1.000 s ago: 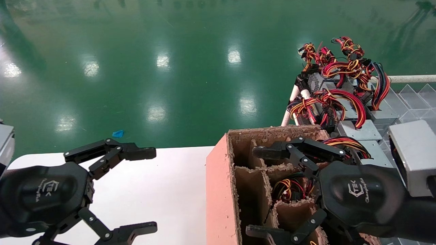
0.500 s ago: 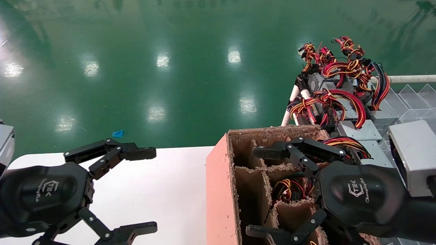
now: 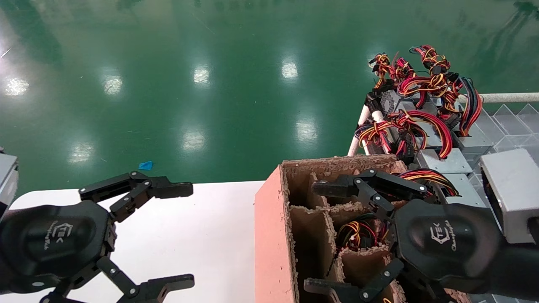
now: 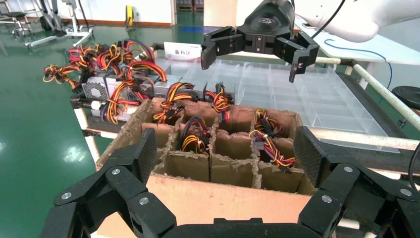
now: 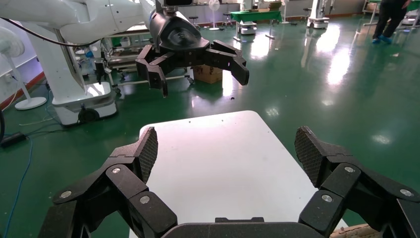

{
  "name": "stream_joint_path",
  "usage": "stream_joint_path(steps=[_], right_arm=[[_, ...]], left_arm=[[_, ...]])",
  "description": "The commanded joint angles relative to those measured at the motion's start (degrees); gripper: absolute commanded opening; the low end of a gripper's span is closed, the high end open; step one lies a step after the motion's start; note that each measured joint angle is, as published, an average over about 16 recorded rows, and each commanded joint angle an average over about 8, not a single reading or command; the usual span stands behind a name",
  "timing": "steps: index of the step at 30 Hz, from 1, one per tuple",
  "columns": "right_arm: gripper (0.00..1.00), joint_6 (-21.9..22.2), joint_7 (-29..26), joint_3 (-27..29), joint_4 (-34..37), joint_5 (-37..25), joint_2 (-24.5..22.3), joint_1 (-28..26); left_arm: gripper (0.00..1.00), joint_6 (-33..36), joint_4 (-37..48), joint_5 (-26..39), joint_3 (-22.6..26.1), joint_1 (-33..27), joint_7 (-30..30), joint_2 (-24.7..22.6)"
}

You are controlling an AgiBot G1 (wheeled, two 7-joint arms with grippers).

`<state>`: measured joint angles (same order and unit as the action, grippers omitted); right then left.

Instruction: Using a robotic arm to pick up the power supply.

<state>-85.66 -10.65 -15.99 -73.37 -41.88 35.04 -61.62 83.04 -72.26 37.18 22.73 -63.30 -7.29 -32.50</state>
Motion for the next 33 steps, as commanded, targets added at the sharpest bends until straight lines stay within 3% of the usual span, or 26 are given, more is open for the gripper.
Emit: stream_joint_path(steps=[1, 11, 12, 19, 20, 27, 33], right_arm=[[1.00, 0.0, 0.0, 0.0, 0.0, 0.0, 0.0, 0.0], [1.00, 0.0, 0.0, 0.0, 0.0, 0.0, 0.0, 0.0], [1.00, 0.0, 0.0, 0.0, 0.0, 0.0, 0.0, 0.0], [1.00, 0.0, -0.1, 0.1, 0.1, -0.1, -0.4, 0.0], [1.00, 0.0, -0.1, 0.1, 0.2, -0.2, -0.7, 0.0], [1.00, -2.7, -1.7, 0.0, 3.4, -0.3, -4.8, 0.8], [1.00, -4.5, -3.8, -2.9, 4.3, -4.6, -9.5, 0.1]], left_arm=[[1.00, 0.0, 0.0, 0.0, 0.0, 0.0, 0.0, 0.0], [1.00, 0.0, 0.0, 0.0, 0.0, 0.0, 0.0, 0.0], [0.96, 0.0, 0.0, 0.0, 0.0, 0.0, 0.0, 0.0], [0.10, 0.0, 0.0, 0.0, 0.0, 0.0, 0.0, 0.0], [0.02, 0.0, 0.0, 0.0, 0.0, 0.0, 0.0, 0.0], [0.00, 0.0, 0.0, 0.0, 0.0, 0.0, 0.0, 0.0], [0.00, 0.0, 0.0, 0.0, 0.0, 0.0, 0.0, 0.0]])
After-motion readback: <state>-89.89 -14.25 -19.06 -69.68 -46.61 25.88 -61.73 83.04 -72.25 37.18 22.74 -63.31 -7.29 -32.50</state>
